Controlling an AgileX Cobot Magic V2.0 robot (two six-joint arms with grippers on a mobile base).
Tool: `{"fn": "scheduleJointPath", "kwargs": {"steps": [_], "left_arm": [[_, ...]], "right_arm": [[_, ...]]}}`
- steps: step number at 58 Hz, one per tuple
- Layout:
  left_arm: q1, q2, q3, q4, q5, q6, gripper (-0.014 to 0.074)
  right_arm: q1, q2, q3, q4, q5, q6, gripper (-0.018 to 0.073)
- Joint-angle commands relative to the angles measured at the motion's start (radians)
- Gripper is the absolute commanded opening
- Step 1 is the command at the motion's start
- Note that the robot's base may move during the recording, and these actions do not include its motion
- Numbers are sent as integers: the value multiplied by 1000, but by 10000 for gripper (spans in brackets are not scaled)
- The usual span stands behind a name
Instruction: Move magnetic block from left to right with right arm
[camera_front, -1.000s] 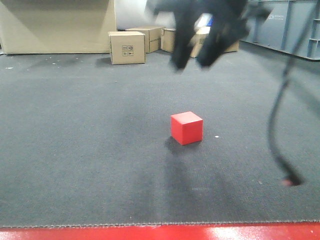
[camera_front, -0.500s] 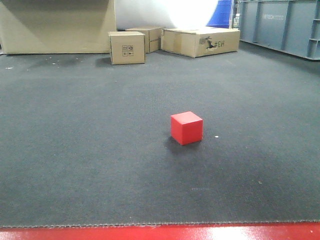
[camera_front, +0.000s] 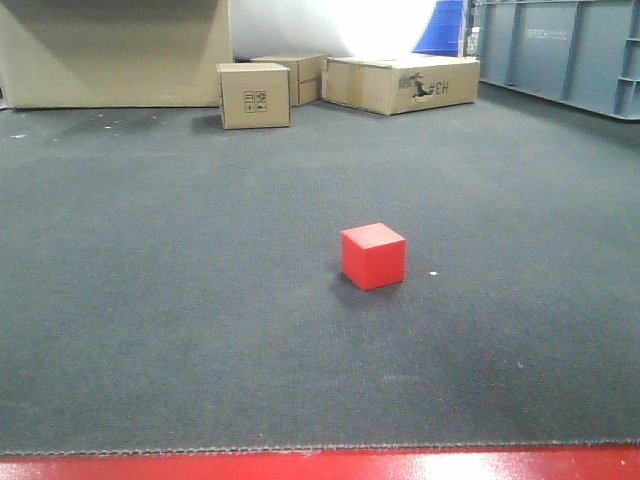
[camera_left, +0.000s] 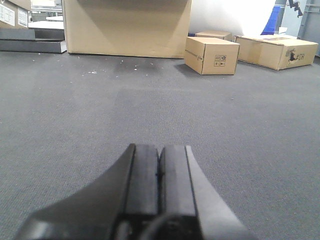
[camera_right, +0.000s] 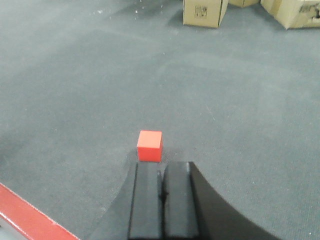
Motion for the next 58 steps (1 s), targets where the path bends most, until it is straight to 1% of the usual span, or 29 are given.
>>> {"fn": "scheduleJointPath", "kwargs": {"steps": [1, 11, 18, 22, 26, 28, 32, 36, 38, 42, 50, 58], "left_arm": [[-3, -3, 7, -5, -83, -6, -126], [-3, -3, 7, -5, -83, -6, -126], [-3, -3, 7, -5, -83, -6, -126], [-3, -3, 7, -5, -83, -6, -126], [-3, -3, 7, -5, -83, -6, -126], [-3, -3, 7, -5, -83, -6, -126], [-3, -3, 7, -5, -83, -6, -126], [-3, -3, 7, -5, -83, -6, -126], [-3, -3, 7, -5, -83, -6, -126], [-3, -3, 7, -5, -83, -6, -126], [-3, -3, 7, -5, -83, -6, -126], [-3, -3, 7, -5, -83, -6, -126]], "right_arm": [[-1, 2, -24, -15, -75, -2, 63], [-1, 2, -24, -15, -83, -2, 63], [-21, 2, -23, -43, -87, -4, 63], [-67, 1, -23, -44, -88, -11, 63], [-135, -10, -14, -29, -106, -42, 63], [-175, -23, 0, -15, -130, -67, 63], [-268, -68, 55, 40, -198, -134, 63], [-343, -117, 115, 91, -274, -188, 63], [-389, -151, 158, 108, -308, -201, 63], [-456, -213, 232, 108, -363, -203, 63], [-553, -338, 371, 108, -415, -203, 63], [-595, -449, 481, 108, -426, -203, 63]]}}
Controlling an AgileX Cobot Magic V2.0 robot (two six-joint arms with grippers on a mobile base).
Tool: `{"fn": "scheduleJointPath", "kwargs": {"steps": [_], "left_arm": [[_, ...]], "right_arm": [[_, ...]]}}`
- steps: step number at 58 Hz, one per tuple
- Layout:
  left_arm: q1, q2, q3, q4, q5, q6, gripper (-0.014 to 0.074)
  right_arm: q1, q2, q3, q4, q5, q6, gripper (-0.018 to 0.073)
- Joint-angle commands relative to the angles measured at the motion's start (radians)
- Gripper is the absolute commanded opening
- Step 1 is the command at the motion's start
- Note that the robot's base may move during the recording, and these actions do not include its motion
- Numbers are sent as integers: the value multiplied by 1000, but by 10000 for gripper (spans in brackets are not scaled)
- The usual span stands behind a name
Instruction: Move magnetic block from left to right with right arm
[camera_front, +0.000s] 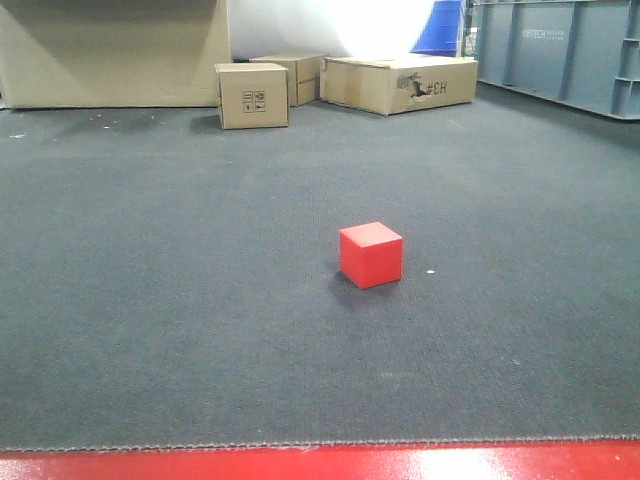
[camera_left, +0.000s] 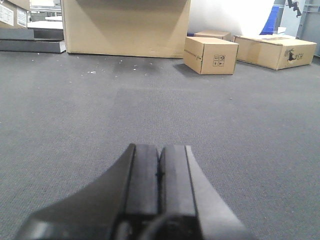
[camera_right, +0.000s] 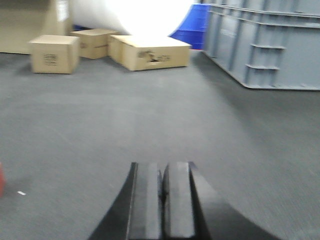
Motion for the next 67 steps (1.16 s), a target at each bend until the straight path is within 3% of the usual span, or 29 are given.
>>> {"fn": "scheduleJointPath", "kwargs": {"steps": [1, 7, 67], "left_arm": [[-3, -3, 7, -5, -83, -6, -126], [-3, -3, 7, -5, -83, -6, -126], [-3, -3, 7, -5, -83, -6, -126]], "right_arm": [[-21, -53, 33, 4, -115, -10, 63], [-26, -63, 106, 19, -188, -10, 63], [-26, -63, 101, 33, -153, -10, 63]]}}
